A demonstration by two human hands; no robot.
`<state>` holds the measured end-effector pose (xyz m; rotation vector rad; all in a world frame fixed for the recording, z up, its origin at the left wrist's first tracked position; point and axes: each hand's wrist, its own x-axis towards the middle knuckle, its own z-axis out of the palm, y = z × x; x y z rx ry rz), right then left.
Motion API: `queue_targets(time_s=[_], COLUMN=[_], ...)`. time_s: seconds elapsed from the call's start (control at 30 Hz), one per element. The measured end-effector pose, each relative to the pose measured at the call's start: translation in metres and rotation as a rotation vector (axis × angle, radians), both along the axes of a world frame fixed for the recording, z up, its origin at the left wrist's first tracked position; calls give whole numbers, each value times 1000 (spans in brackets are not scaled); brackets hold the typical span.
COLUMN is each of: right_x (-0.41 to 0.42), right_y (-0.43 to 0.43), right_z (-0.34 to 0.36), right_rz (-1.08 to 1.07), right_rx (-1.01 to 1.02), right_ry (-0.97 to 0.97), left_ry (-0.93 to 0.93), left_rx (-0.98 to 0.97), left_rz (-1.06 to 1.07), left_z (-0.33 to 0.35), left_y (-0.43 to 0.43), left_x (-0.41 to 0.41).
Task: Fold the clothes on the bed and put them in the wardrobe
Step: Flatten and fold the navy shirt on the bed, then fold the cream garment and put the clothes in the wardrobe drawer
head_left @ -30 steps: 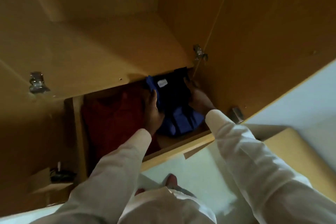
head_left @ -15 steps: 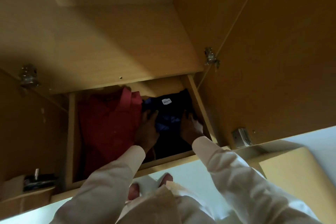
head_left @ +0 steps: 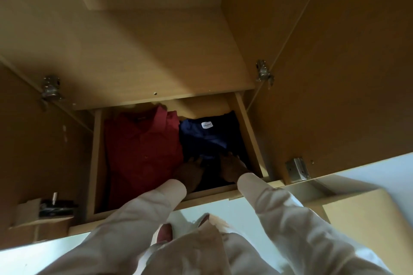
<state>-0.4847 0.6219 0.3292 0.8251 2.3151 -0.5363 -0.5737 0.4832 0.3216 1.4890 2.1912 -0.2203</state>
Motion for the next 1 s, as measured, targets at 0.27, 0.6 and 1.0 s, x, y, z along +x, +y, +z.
queue_targets(time_s=[0.27, 0.6, 1.0], right_x=[9, 40, 211], right_y=[18, -22, -227], right_z=[11, 57, 32], right_rz=[-344, -360, -869], right_rx=[17, 1, 137], right_ry=[58, 464, 787], left_ry=[56, -322, -804], left_rx=[-49, 420, 523], left_rz=[-61, 245, 214], left_z=[14, 38, 20], left_y=[10, 1, -150], left_x=[5, 12, 145])
